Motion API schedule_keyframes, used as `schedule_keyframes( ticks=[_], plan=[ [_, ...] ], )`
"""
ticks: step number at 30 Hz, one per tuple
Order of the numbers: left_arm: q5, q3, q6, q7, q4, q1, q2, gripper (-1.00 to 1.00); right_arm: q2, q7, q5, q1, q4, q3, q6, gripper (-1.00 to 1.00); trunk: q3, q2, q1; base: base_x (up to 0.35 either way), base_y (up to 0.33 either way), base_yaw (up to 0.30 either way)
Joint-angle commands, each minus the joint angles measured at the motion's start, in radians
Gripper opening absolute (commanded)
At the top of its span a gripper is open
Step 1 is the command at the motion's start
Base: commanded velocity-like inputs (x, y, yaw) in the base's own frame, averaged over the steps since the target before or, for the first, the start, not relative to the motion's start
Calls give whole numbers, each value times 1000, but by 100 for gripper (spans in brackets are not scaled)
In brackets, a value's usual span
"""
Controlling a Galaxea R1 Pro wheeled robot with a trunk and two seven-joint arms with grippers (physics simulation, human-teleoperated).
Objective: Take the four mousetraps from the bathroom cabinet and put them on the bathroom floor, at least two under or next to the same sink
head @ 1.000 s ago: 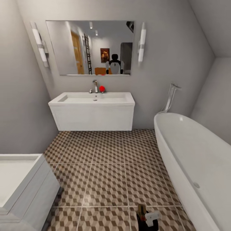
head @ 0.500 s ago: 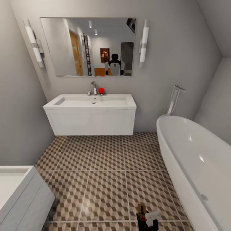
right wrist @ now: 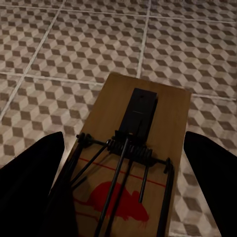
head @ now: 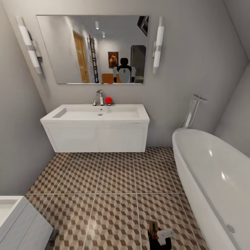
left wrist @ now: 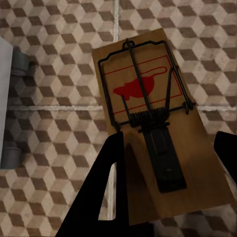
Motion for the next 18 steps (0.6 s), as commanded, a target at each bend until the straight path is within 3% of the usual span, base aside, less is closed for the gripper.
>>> schedule_keyframes(
  ticks=[1,18],
  plan=[
    [8,-9,-3,5,1,-1,0,-100,0,-2,0,-1,1,3,-3,-100,-1,0,0,304,0,0],
    [8,-9,-3,5,1,-1,0,-100,0,-2,1,-1,1,3,-3,-100,-1,0,0,304,0,0]
  ],
)
